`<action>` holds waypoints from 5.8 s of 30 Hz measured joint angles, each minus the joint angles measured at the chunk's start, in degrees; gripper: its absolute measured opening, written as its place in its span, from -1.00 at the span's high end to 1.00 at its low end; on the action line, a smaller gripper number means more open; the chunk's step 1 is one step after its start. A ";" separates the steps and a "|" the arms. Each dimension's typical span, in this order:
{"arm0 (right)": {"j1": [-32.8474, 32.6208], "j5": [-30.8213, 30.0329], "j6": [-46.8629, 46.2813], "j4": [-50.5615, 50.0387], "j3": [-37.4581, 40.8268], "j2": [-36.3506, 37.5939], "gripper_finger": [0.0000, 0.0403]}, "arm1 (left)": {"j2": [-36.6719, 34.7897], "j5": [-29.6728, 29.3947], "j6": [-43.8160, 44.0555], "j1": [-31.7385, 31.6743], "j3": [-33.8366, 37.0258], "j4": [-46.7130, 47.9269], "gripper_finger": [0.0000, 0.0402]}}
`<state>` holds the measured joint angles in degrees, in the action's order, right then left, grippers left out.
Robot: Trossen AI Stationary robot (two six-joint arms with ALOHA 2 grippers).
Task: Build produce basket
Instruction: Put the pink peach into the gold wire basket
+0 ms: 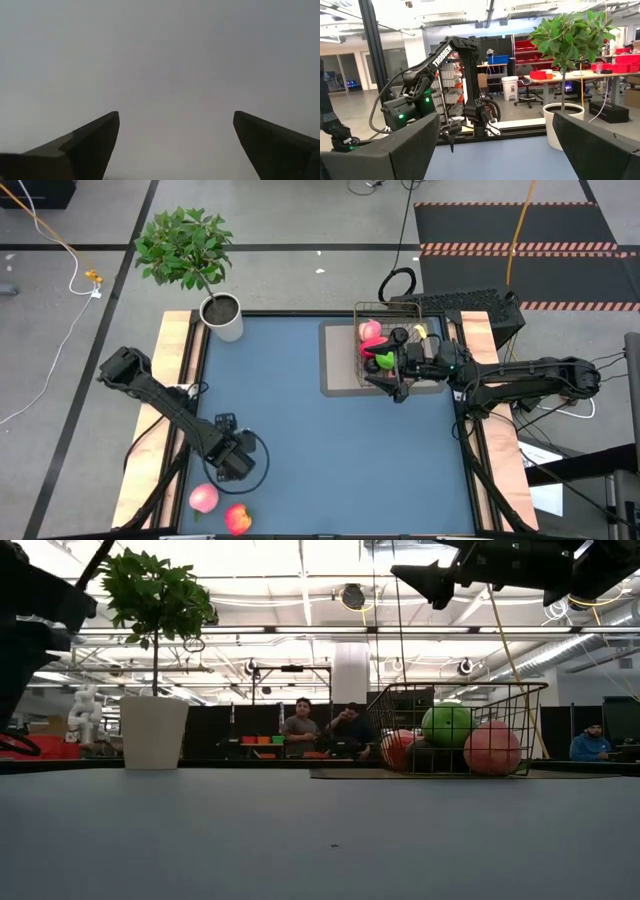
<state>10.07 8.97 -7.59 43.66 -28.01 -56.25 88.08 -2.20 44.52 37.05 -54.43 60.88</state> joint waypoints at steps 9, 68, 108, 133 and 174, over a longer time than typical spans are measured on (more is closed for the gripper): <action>-0.02 0.07 -0.83 0.30 0.00 -0.02 -0.89 | 0.03 27.15 18.09 -0.43 -2.37 -0.98 -0.96; -1.18 1.75 -1.14 0.69 0.00 -0.02 -0.89 | 8.45 10.63 50.18 26.04 -3.10 -20.49 -0.98; -3.60 -1.60 -1.54 6.69 0.00 -3.06 -0.89 | -6.48 -9.13 29.37 15.03 -2.80 -3.41 -0.64; -6.27 4.66 -27.72 13.90 -8.88 -31.34 -0.89 | -10.07 -33.94 -61.84 -15.76 -2.93 -44.63 -0.82; -8.69 -1.42 -23.36 7.71 -15.00 -33.53 -0.63 | -0.27 -28.44 -77.18 -23.67 -2.99 -69.62 -0.87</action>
<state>1.37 7.54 -30.95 51.38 -43.01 -89.78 87.81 -30.64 -32.66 13.39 -57.43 -8.74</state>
